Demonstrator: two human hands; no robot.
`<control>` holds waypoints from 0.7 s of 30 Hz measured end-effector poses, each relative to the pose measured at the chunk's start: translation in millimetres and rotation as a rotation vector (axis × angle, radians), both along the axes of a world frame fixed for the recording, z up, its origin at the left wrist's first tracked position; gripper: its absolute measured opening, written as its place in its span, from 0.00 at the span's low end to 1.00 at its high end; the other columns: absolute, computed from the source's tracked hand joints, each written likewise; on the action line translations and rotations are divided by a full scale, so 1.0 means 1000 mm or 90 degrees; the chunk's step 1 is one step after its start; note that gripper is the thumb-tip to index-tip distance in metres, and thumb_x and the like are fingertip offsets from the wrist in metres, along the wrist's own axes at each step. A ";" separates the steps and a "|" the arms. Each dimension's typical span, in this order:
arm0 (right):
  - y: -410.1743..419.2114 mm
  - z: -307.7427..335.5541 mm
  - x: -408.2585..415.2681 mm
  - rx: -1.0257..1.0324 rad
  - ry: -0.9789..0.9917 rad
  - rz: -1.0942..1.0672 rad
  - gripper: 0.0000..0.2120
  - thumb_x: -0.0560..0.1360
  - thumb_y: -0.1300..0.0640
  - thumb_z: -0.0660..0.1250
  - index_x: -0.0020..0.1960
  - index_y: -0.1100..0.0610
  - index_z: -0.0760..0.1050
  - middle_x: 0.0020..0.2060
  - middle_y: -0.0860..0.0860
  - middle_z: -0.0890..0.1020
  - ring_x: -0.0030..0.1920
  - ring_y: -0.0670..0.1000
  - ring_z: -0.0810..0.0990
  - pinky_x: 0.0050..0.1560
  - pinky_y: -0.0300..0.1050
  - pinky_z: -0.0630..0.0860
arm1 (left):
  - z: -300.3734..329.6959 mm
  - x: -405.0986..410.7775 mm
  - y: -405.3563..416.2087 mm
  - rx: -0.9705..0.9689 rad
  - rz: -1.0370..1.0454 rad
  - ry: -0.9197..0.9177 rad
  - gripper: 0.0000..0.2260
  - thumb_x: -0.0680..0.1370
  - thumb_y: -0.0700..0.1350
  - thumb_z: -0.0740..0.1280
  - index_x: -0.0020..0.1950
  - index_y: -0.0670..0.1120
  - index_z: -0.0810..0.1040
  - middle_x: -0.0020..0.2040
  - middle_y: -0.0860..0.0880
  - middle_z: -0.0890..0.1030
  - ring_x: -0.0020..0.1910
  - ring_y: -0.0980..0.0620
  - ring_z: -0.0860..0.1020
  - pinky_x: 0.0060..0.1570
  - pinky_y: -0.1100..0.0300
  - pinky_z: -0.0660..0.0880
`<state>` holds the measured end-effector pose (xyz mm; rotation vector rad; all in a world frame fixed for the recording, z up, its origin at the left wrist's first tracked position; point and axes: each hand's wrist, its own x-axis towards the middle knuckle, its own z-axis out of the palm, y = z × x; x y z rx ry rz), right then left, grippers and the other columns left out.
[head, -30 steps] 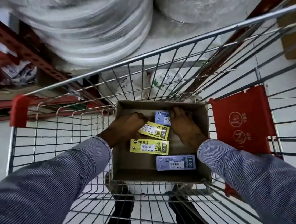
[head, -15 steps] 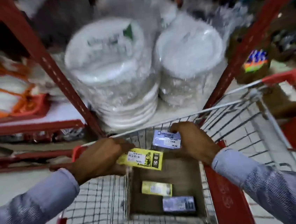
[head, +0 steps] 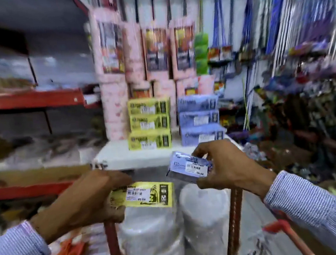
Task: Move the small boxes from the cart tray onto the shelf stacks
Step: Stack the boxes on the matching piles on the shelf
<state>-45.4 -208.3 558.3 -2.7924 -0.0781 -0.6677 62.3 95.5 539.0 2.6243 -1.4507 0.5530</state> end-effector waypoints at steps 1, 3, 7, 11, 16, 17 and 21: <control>-0.001 0.012 -0.001 -0.006 -0.006 -0.002 0.24 0.54 0.45 0.76 0.48 0.49 0.79 0.35 0.43 0.80 0.30 0.29 0.75 0.21 0.28 0.67 | 0.010 0.001 0.000 -0.022 0.003 -0.009 0.29 0.58 0.56 0.75 0.58 0.58 0.79 0.48 0.58 0.86 0.42 0.55 0.84 0.38 0.60 0.81; -0.004 0.039 -0.003 -0.031 -0.036 -0.013 0.25 0.55 0.44 0.76 0.50 0.49 0.78 0.40 0.45 0.82 0.32 0.35 0.78 0.25 0.29 0.70 | 0.033 0.005 -0.003 -0.062 0.005 -0.056 0.29 0.57 0.56 0.74 0.59 0.56 0.80 0.49 0.56 0.86 0.43 0.54 0.84 0.39 0.62 0.81; -0.015 0.073 0.005 -0.072 -0.116 -0.065 0.27 0.55 0.45 0.76 0.52 0.51 0.78 0.44 0.45 0.82 0.41 0.48 0.78 0.37 0.44 0.76 | 0.069 0.028 -0.018 -0.103 0.020 -0.112 0.29 0.58 0.55 0.76 0.59 0.51 0.82 0.51 0.52 0.87 0.46 0.51 0.85 0.43 0.62 0.80; -0.025 0.082 0.030 -0.131 -0.135 -0.100 0.27 0.61 0.48 0.78 0.57 0.53 0.76 0.52 0.51 0.81 0.52 0.54 0.77 0.48 0.50 0.78 | 0.084 0.063 -0.043 -0.134 0.037 -0.108 0.29 0.63 0.52 0.79 0.62 0.51 0.80 0.56 0.50 0.85 0.53 0.48 0.83 0.51 0.56 0.80; -0.040 0.072 0.070 -0.183 -0.107 -0.142 0.26 0.64 0.57 0.77 0.59 0.51 0.72 0.53 0.51 0.77 0.53 0.54 0.76 0.49 0.49 0.78 | 0.085 0.103 -0.071 -0.181 0.048 -0.080 0.25 0.66 0.52 0.79 0.62 0.51 0.79 0.56 0.50 0.85 0.52 0.50 0.82 0.51 0.56 0.80; -0.042 0.068 0.076 -0.198 -0.100 -0.146 0.24 0.65 0.58 0.76 0.59 0.51 0.72 0.53 0.51 0.77 0.53 0.54 0.75 0.49 0.49 0.78 | 0.082 0.108 -0.076 -0.176 0.050 -0.072 0.25 0.67 0.50 0.79 0.62 0.51 0.79 0.57 0.50 0.84 0.53 0.50 0.82 0.52 0.56 0.79; -0.053 0.055 0.097 -0.234 -0.090 -0.161 0.22 0.68 0.62 0.74 0.59 0.52 0.72 0.54 0.51 0.77 0.55 0.54 0.75 0.51 0.50 0.77 | 0.073 0.126 -0.092 -0.148 0.065 -0.052 0.24 0.69 0.47 0.76 0.64 0.51 0.77 0.60 0.50 0.83 0.57 0.50 0.80 0.55 0.55 0.78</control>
